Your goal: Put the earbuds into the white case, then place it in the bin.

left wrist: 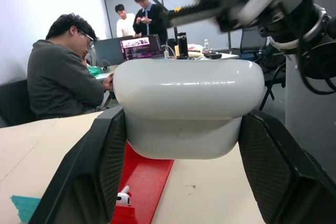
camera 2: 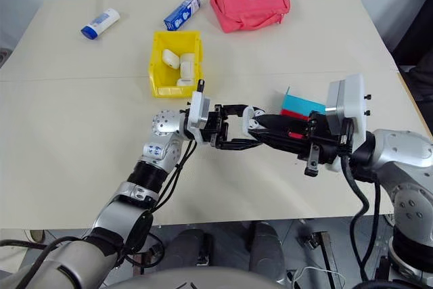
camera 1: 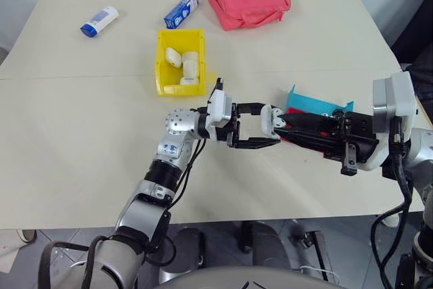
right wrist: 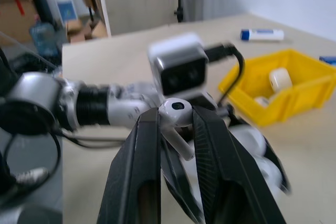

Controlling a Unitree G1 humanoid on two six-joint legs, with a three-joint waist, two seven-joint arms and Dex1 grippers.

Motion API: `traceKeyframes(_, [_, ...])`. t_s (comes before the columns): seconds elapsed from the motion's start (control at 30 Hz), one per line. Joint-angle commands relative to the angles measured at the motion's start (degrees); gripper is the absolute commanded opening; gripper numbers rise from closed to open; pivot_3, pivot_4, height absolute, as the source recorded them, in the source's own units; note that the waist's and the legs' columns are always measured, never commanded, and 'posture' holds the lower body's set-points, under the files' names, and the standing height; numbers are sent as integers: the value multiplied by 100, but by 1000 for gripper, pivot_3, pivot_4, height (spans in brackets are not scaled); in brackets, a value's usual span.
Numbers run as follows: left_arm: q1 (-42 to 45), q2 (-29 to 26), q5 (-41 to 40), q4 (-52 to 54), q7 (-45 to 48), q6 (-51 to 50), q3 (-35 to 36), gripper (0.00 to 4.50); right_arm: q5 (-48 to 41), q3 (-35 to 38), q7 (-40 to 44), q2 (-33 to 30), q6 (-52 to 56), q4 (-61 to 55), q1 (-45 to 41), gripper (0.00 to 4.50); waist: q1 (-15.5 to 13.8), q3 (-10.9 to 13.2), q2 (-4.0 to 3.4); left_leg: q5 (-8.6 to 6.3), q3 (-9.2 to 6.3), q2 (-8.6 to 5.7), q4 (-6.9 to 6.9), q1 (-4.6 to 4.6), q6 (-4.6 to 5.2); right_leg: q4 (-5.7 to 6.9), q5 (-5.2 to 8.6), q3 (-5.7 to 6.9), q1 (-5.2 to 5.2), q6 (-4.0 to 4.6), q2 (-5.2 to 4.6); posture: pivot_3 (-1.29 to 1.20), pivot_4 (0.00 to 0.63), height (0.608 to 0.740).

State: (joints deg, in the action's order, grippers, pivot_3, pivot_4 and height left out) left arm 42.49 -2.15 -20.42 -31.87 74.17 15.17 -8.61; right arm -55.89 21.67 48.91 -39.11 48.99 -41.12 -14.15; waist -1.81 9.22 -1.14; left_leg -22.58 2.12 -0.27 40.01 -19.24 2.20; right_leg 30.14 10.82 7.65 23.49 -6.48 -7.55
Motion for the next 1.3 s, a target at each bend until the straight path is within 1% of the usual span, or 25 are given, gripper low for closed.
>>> traceKeyframes(0.03, [187,97,-90,-81,114,145,101,2802,-441,45,-584,184,-170,-184,6,489,7,0,0,-1,1,-1,0,0,2,-1,0,0,0,0,1,0,150,740])
traceKeyframes(0.23, [310,136,-107,-98,191,116,162,2802,-470,-162,-972,376,-384,97,109,489,3,-2,6,-2,3,-3,0,-2,12,-2,0,0,-1,0,2,0,150,740])
traceKeyframes(0.57, [352,123,-104,-62,185,88,236,2802,-327,-487,-1118,522,-772,307,437,489,17,-2,6,-4,5,-2,-1,-3,18,-2,0,-2,1,0,3,0,150,740])
traceKeyframes(1.03, [289,131,-266,388,133,-389,306,2802,132,-758,-835,592,-1348,754,1043,489,17,-1,8,-6,6,-2,-1,-3,23,-4,0,-2,0,0,4,0,150,740])
traceKeyframes(1.3, [287,104,-302,499,196,-558,329,2802,558,-961,-430,433,-1746,1221,1062,489,18,-1,8,-6,6,-2,-1,-3,23,-4,0,-2,1,0,4,0,150,740])
